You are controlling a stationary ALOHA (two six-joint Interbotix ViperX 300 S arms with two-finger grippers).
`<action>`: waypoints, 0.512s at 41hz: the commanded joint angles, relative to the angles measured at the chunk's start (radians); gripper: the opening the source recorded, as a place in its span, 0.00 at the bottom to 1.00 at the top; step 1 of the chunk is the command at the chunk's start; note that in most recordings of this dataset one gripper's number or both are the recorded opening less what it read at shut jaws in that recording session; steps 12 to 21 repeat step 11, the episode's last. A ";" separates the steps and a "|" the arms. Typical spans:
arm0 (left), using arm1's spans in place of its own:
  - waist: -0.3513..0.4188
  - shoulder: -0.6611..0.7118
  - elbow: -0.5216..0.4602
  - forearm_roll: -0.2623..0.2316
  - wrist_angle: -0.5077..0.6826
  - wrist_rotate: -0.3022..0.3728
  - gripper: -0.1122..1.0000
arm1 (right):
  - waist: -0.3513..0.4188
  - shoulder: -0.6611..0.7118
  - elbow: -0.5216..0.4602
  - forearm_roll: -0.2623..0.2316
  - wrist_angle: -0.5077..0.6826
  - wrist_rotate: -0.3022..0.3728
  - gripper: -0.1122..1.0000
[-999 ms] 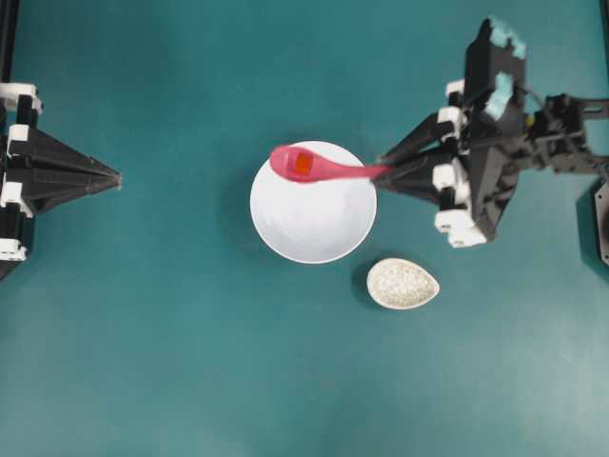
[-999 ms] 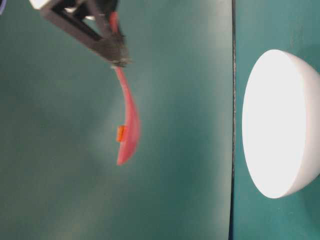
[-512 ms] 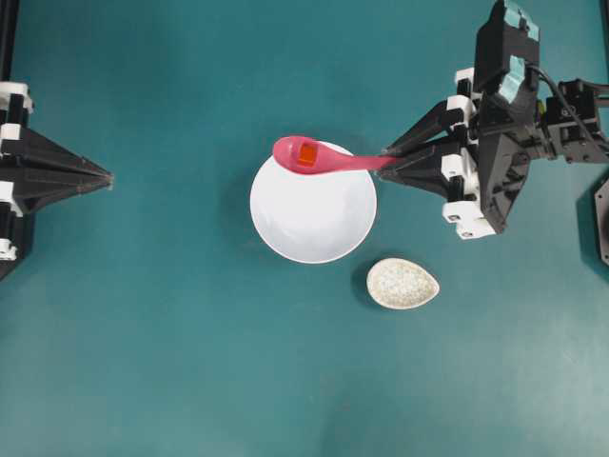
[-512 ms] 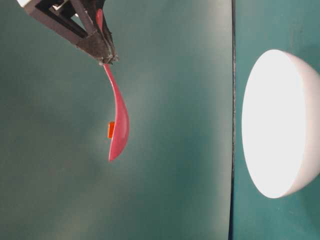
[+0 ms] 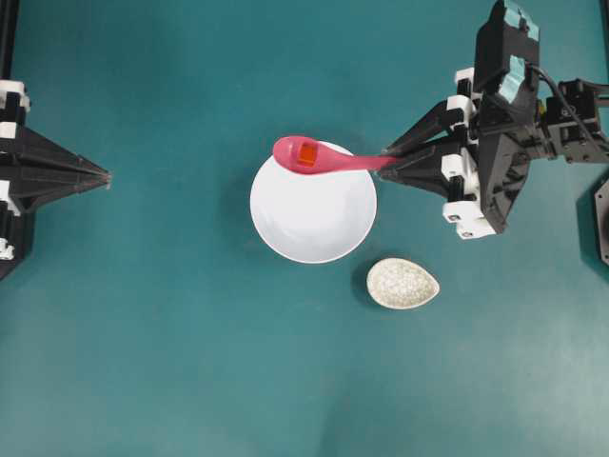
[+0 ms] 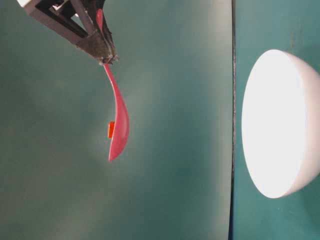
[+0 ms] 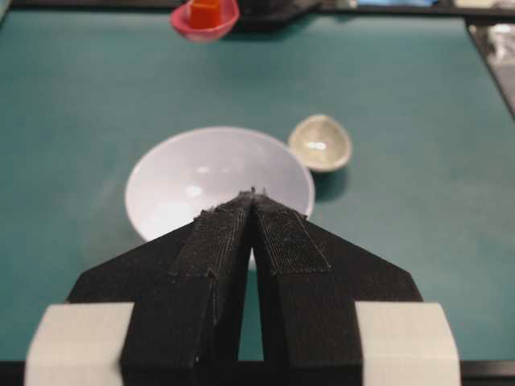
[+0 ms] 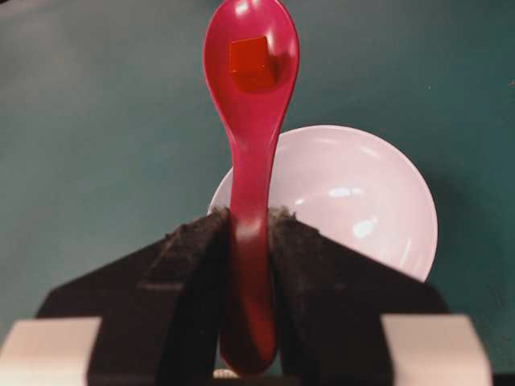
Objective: Grip the spoon and scoop the red block from the bowl with right arm.
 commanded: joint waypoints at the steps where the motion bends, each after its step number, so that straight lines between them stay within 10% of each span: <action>1: 0.002 0.003 -0.029 0.002 -0.009 0.002 0.10 | 0.000 -0.012 -0.029 -0.003 -0.005 0.000 0.31; 21: 0.002 0.005 -0.029 0.002 -0.011 0.002 0.10 | 0.000 -0.015 -0.026 -0.002 -0.005 0.000 0.31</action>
